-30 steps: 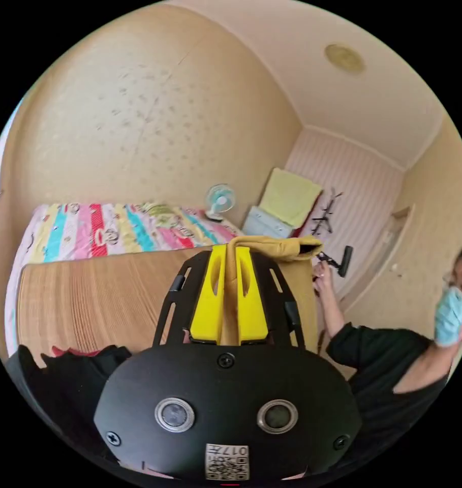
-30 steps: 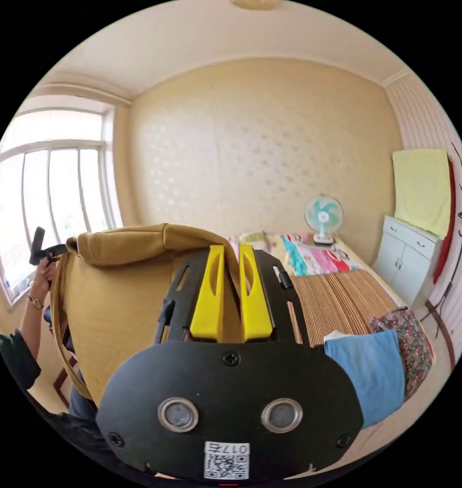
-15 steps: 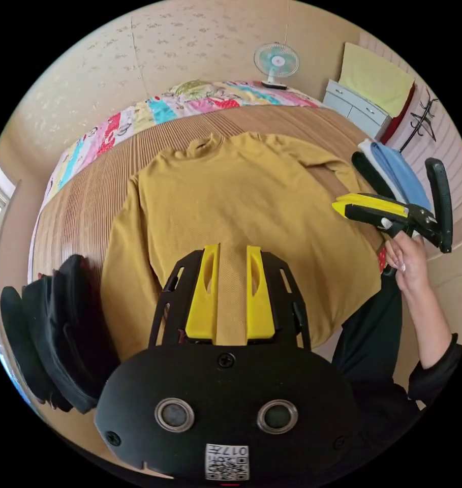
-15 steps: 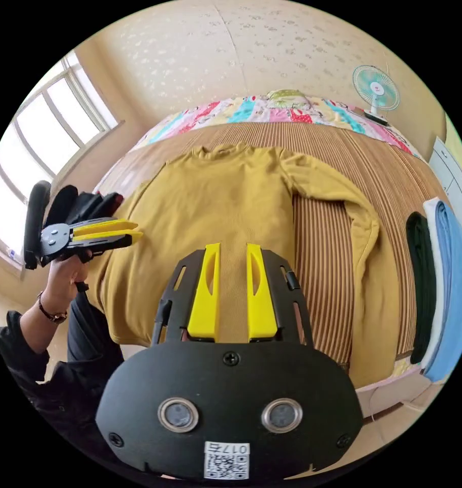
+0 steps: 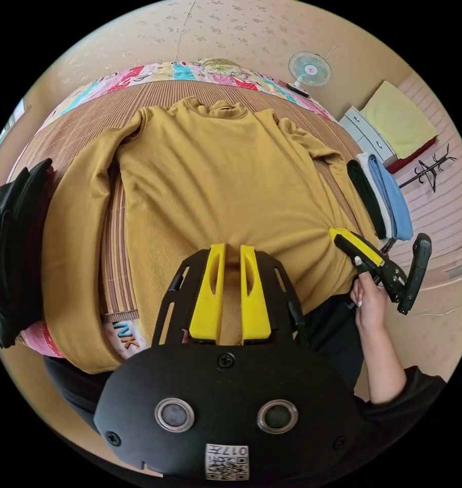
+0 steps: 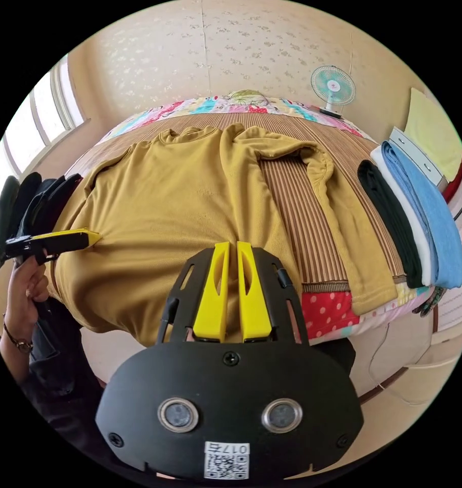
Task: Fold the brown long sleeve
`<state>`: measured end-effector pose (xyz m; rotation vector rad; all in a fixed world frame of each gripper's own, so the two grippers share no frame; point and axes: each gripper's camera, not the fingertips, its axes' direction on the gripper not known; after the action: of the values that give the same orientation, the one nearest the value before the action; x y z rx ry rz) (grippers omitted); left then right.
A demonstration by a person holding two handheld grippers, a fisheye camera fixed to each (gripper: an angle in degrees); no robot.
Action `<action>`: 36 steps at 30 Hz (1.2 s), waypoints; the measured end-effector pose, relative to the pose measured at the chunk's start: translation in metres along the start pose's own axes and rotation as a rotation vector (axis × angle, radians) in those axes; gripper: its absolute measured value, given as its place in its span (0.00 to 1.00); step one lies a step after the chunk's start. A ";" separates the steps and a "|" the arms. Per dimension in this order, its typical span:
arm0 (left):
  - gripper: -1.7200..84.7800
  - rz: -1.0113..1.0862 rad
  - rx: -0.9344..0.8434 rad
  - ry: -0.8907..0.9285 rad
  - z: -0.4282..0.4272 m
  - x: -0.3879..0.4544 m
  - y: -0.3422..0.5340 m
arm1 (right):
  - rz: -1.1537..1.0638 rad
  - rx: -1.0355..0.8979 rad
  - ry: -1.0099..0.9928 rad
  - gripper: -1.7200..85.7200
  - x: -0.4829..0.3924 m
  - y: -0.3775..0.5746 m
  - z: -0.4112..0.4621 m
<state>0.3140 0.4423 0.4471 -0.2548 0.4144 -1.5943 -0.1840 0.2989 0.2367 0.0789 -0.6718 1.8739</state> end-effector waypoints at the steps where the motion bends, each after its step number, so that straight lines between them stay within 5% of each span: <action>1: 0.09 -0.018 0.030 0.042 -0.018 -0.008 0.008 | 0.015 0.005 -0.012 0.06 0.001 0.000 0.002; 3: 0.09 -0.031 0.108 0.073 -0.051 -0.023 0.025 | 0.049 0.010 -0.037 0.06 0.004 -0.001 0.004; 9: 0.11 -0.149 0.093 -0.207 -0.096 -0.090 0.072 | 0.154 -0.002 -0.123 0.06 0.016 -0.005 0.013; 17: 0.04 -0.138 -0.023 -0.084 -0.096 -0.109 0.086 | 0.229 -0.068 -0.145 0.07 0.014 -0.015 0.018; 27: 0.04 0.068 0.297 0.031 -0.205 0.003 0.053 | 0.172 0.035 -0.254 0.10 -0.010 0.004 -0.027; 36: 0.03 0.115 0.073 0.003 -0.113 0.054 0.022 | -0.092 0.019 -0.688 0.17 -0.046 -0.007 0.000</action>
<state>0.2843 0.4002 0.3303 -0.1700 0.3666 -1.4939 -0.1587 0.2624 0.2228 0.7785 -1.0891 1.7531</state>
